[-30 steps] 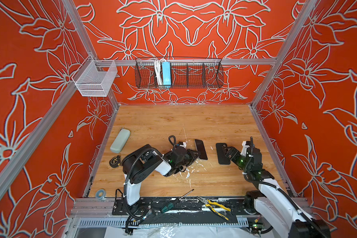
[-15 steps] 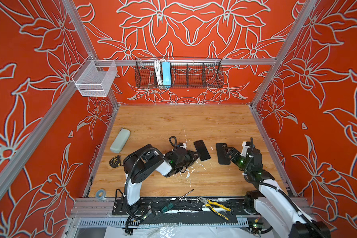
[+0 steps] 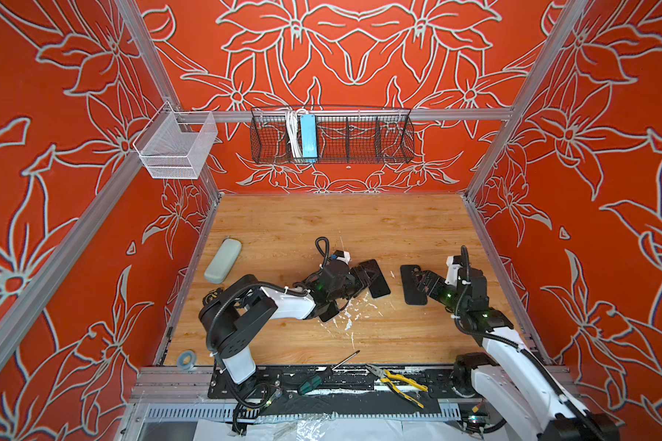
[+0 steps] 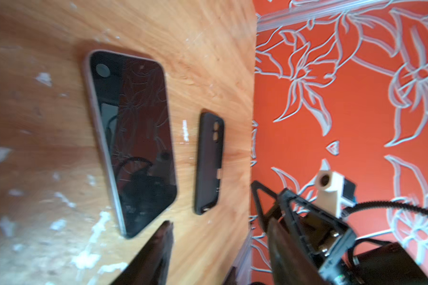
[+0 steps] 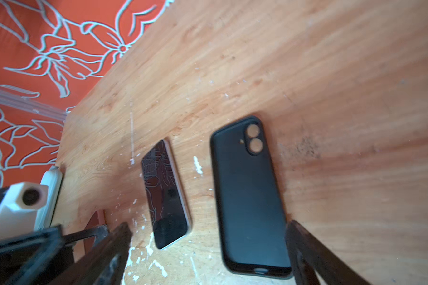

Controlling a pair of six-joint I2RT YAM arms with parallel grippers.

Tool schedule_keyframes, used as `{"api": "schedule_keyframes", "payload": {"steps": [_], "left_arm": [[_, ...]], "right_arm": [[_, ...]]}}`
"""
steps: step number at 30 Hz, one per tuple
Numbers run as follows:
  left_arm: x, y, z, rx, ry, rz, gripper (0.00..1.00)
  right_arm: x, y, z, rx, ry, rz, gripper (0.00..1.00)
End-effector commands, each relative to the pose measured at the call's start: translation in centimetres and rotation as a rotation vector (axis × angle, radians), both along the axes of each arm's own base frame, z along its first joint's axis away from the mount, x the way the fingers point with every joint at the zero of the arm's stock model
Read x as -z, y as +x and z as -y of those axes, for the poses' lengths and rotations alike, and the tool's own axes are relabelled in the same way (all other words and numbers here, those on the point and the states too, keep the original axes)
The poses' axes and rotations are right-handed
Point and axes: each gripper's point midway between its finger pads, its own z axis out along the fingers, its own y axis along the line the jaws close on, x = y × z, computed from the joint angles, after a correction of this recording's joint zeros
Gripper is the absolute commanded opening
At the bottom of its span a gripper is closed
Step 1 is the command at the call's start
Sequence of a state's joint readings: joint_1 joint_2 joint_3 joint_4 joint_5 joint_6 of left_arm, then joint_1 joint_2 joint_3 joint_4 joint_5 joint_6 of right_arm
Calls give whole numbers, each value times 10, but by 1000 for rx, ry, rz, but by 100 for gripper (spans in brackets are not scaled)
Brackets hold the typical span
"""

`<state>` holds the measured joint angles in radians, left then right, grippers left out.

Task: Take the phone out of the phone case
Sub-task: Pick up the phone from the center of the table.

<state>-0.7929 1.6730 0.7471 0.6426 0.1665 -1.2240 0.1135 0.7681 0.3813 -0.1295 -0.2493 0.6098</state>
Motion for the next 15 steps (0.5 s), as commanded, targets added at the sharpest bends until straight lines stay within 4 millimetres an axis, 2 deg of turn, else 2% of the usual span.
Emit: {"api": "schedule_keyframes", "payload": {"steps": [1, 6, 11, 15], "left_arm": [[-14, -1, -13, 11, 101, 38, 76], [-41, 2, -49, -2, 182, 63, 98], [-66, -6, -103, -67, 251, 74, 97], [-78, -25, -153, -150, 320, 64, 97]], "right_arm": [[-15, -2, -2, -44, -96, 23, 98], [-27, -3, -27, -151, -135, 22, 98], [-41, -6, -59, -253, -202, 37, 98], [-46, -9, -81, -298, -227, 29, 98]]}}
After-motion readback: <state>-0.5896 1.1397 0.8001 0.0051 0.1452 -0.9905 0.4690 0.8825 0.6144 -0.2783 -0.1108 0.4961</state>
